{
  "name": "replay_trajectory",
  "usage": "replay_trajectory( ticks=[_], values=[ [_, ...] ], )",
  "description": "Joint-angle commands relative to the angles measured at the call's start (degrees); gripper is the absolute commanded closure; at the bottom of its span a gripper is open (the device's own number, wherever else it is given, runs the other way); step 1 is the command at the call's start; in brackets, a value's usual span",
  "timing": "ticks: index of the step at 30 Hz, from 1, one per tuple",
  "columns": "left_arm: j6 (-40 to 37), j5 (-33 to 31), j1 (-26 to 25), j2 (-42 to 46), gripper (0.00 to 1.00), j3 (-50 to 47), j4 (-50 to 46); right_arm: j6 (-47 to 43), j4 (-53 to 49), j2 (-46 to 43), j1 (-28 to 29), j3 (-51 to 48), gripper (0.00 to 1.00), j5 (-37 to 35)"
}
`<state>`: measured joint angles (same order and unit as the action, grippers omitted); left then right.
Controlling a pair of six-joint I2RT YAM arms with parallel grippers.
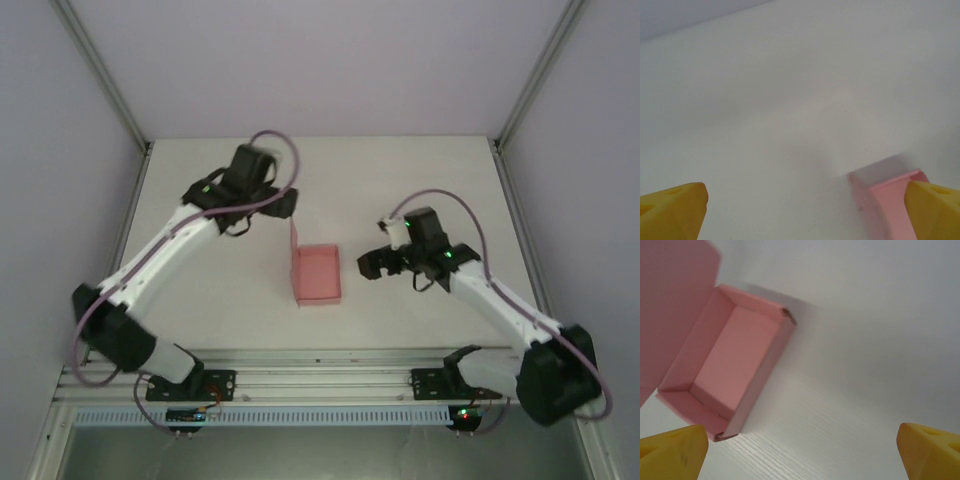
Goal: Assemble paper box
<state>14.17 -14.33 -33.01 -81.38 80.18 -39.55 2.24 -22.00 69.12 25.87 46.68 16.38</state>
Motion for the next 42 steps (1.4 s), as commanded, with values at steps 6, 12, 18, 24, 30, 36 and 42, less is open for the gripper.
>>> replay_trajectory(
  ticks=[6, 12, 18, 24, 30, 36, 42],
  values=[
    [19.7, 2.5, 7.0, 20.0, 0.0, -28.8, 9.7, -20.3, -8.5, 26.7, 9.0, 24.1, 0.02, -0.2],
    [21.2, 1.2, 7.5, 30.0, 0.0, -36.5, 7.7, -24.6, -18.1, 44.6, 11.7, 41.8, 0.11, -1.0],
    [21.0, 0.1, 7.5, 35.4, 0.01, -38.5, 5.1, -24.0, -20.2, 52.1, 13.1, 47.4, 0.25, -1.7],
    [21.1, 0.5, 7.5, 36.2, 0.0, -39.0, 5.7, -18.7, -14.6, 51.5, 13.6, 44.1, 0.8, -9.3],
    [21.8, 2.3, 7.5, 35.3, 0.0, -38.8, 7.0, 7.3, -9.1, 43.0, 14.9, 33.2, 1.0, -31.9],
    [21.8, 4.7, 7.4, 33.0, 0.0, -39.0, 11.2, 34.3, -11.4, 35.1, 16.8, 22.0, 1.0, -38.1],
    [19.9, 9.4, 7.5, 28.6, 0.0, -38.2, 13.7, 42.5, -14.1, 33.6, 19.8, 18.2, 1.0, -37.3]
  ],
)
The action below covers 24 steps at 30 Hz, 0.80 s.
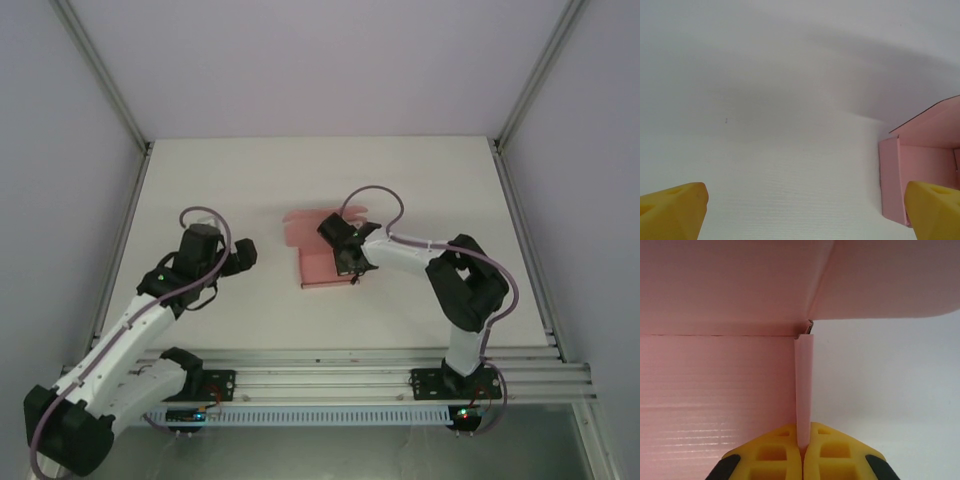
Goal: Assemble paper box
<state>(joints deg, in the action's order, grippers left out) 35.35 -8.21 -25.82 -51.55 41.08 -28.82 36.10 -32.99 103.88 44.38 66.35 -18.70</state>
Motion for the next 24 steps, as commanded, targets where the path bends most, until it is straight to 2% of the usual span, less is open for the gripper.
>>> replay_trajectory(
  ticks=[1, 4, 7, 10, 11, 14, 15, 18, 20, 21, 24],
  values=[
    [-2.0, 4.2, 0.4, -1.9, 0.0, 0.8, 3.8, 9.1, -3.0, -1.5, 1.4, -1.6, 1.0, -3.0],
    [-5.6, 9.1, 0.2, -3.8, 0.01, -0.1, 7.5, 8.9, -2.0, -2.6, 2.0, -2.8, 0.99, -2.5],
    [-8.1, 12.9, 0.2, -5.3, 0.0, 0.1, 9.8, 7.9, -1.9, -3.7, 1.8, -3.2, 0.89, -2.6],
    [-10.8, 15.1, 0.0, -6.6, 0.0, 1.1, 10.6, 6.1, -0.1, -6.0, 2.2, -3.3, 0.71, -3.0],
    [-11.8, 15.7, 0.0, -7.2, 0.0, 1.8, 10.6, 4.8, 0.8, -7.1, 2.2, -3.6, 0.6, -2.8],
    [-15.7, 17.9, -0.1, -9.8, 0.0, 3.7, 10.8, 1.6, 2.5, -11.0, 1.9, -4.4, 0.42, -1.8],
    [-17.5, 19.1, -0.1, -10.8, 0.0, 4.4, 11.2, 1.4, 3.3, -12.8, 1.6, -4.9, 0.4, -1.9],
    [-21.1, 20.6, -0.1, -14.6, 0.0, 7.9, 10.3, -8.2, 7.1, -18.6, -0.3, -6.3, 0.19, 1.4],
    [-23.8, 21.1, -0.1, -17.5, 0.0, 11.0, 9.0, -17.4, 10.4, -21.9, -2.9, -7.2, 0.05, 7.7],
    [-25.7, 22.0, -0.1, -18.8, 0.0, 12.4, 8.7, -21.1, 11.9, -23.0, -4.4, -7.5, 0.01, 10.8],
    [-31.6, 23.7, -0.1, -23.4, 0.0, 17.2, 6.4, -33.5, 12.5, -24.4, -9.1, -5.7, 0.01, 22.2]
  ],
)
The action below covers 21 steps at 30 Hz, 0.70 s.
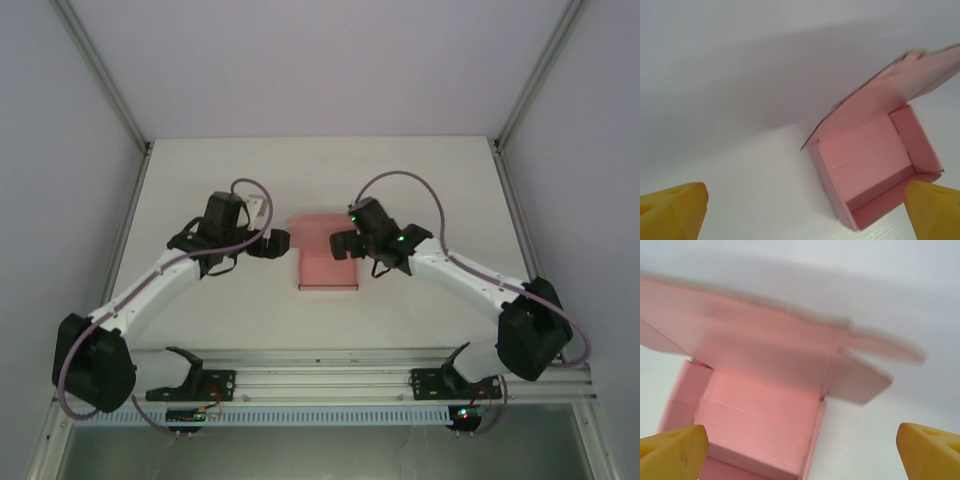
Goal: Assemble paper box
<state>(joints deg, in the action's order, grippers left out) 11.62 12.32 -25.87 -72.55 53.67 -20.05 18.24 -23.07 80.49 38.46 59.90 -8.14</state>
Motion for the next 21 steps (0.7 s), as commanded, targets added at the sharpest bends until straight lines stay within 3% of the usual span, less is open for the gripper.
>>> replay_trajectory(
  ticks=[1, 5, 8, 17, 21],
  values=[
    [-9.1, 2.9, 0.0, -3.8, 0.0, 6.0, -3.3, -19.2, 2.2, -1.0, -4.5, 1.4, 0.01, 14.9],
    [-15.5, 6.7, 0.0, -10.0, 0.0, 11.3, -7.5, -29.7, 0.9, 0.9, -8.0, 3.5, 0.01, 22.1],
    [-20.4, 10.5, -0.1, -14.6, 0.06, 15.5, -11.8, -33.7, -0.3, 3.1, -10.6, 5.2, 0.01, 24.8],
    [-24.6, 10.6, -0.2, -22.2, 0.35, 22.6, -18.1, -36.9, -3.4, 10.5, -15.4, 10.7, 0.07, 29.3],
    [-25.1, 9.7, -0.3, -22.5, 0.43, 22.4, -18.3, -38.4, -5.8, 12.1, -15.5, 12.1, 0.13, 29.8]
  ],
)
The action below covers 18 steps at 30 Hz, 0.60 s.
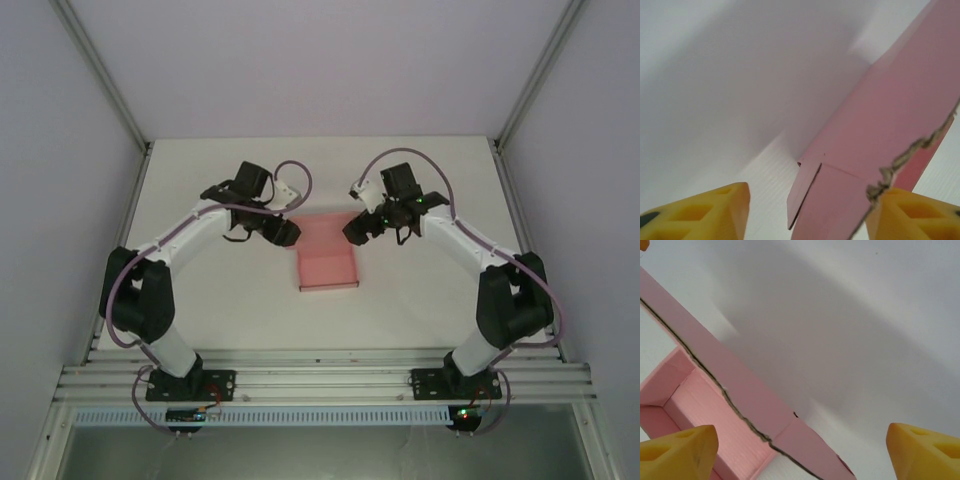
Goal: Assemble paper box
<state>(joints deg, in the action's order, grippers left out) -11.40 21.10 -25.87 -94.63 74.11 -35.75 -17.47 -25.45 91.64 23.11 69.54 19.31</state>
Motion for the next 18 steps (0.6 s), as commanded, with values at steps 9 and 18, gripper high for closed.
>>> replay_trajectory(
  ticks=[9, 18],
  values=[
    [-1.7, 0.6, -0.7, -0.3, 0.62, 2.7, -2.4, -2.8, -3.8, 2.3, -0.3, 2.8, 0.48, 1.6],
    [-0.4, -1.6, -2.2, -0.1, 1.0, 3.1, -1.4, -3.5, -5.7, 1.5, -0.1, 3.0, 0.96, 0.3]
  ],
)
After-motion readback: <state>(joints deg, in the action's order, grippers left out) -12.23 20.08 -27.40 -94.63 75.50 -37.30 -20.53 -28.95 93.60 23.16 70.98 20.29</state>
